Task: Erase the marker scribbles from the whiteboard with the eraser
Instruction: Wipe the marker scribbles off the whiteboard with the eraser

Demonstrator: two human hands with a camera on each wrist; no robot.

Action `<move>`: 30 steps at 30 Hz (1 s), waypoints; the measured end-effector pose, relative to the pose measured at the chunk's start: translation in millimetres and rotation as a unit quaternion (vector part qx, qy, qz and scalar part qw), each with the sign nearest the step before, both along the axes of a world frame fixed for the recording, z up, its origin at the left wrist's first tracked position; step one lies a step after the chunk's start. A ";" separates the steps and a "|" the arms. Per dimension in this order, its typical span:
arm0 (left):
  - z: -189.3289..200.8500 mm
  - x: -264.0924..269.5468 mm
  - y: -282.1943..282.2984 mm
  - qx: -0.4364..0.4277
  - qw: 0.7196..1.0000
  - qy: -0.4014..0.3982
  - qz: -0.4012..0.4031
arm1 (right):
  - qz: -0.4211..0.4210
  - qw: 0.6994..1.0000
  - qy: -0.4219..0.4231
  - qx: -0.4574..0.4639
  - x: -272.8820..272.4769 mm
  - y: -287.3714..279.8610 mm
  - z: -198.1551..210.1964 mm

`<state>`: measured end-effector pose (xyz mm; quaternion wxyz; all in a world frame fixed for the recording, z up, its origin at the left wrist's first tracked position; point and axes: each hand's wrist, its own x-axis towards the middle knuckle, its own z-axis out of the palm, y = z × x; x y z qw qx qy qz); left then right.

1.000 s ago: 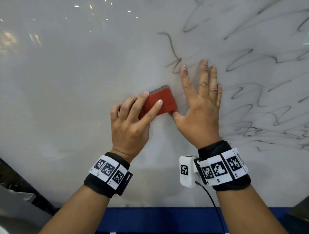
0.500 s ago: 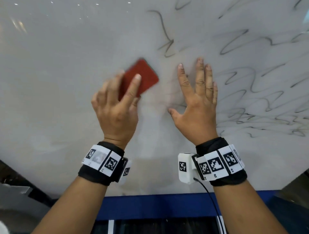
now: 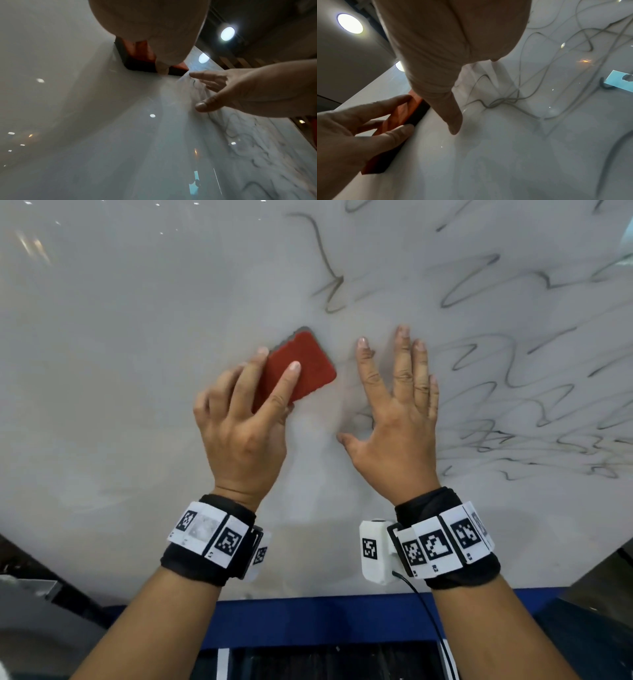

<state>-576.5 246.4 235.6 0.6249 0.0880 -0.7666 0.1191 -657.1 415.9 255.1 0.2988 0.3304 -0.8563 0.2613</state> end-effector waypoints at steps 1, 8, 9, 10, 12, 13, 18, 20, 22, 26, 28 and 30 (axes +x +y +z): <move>-1.1 -3.5 4.0 0.025 1.000 0.017 0.005 | 0.002 1.000 0.001 0.001 -0.4 0.7 -0.4; -23.4 -13.9 42.6 -0.032 0.994 -0.088 -0.057 | 0.014 1.000 0.007 -0.014 -1.0 1.5 -3.0; -21.8 -13.0 41.2 -0.042 0.992 -0.103 -0.065 | 0.012 1.000 0.011 -0.015 -1.1 0.7 -4.0; -18.7 -12.2 39.9 -0.043 0.990 -0.114 -0.070 | 0.011 1.000 0.013 -0.017 -1.3 -0.1 -4.9; -11.8 -9.8 38.9 -0.031 0.987 -0.136 -0.084 | 0.016 0.999 0.004 -0.034 -0.9 -3.5 -7.3; -8.2 -8.2 40.0 -0.021 0.985 -0.145 -0.093 | 0.023 0.998 -0.005 -0.052 -0.1 -5.7 -8.8; 1.0 -1.7 41.5 0.053 0.974 -0.168 -0.143 | 0.046 0.988 0.012 -0.145 5.0 -14.7 -19.8; 2.6 3.4 39.5 0.097 0.969 -0.169 -0.153 | 0.044 0.985 0.023 -0.167 6.6 -16.4 -22.8; 4.1 8.7 38.9 0.150 0.968 -0.165 -0.117 | 0.043 0.979 0.012 -0.197 7.5 -17.9 -24.0; 1.0 11.5 36.0 0.247 0.952 -0.183 0.002 | 0.059 0.964 -0.019 -0.260 8.0 -21.5 -28.3; -2.2 10.3 31.0 0.259 0.946 -0.192 0.024 | 0.063 0.964 -0.017 -0.257 11.4 -25.9 -32.1; -4.5 9.4 27.6 0.255 0.946 -0.197 0.034 | 0.058 0.964 -0.001 -0.258 13.9 -31.4 -36.0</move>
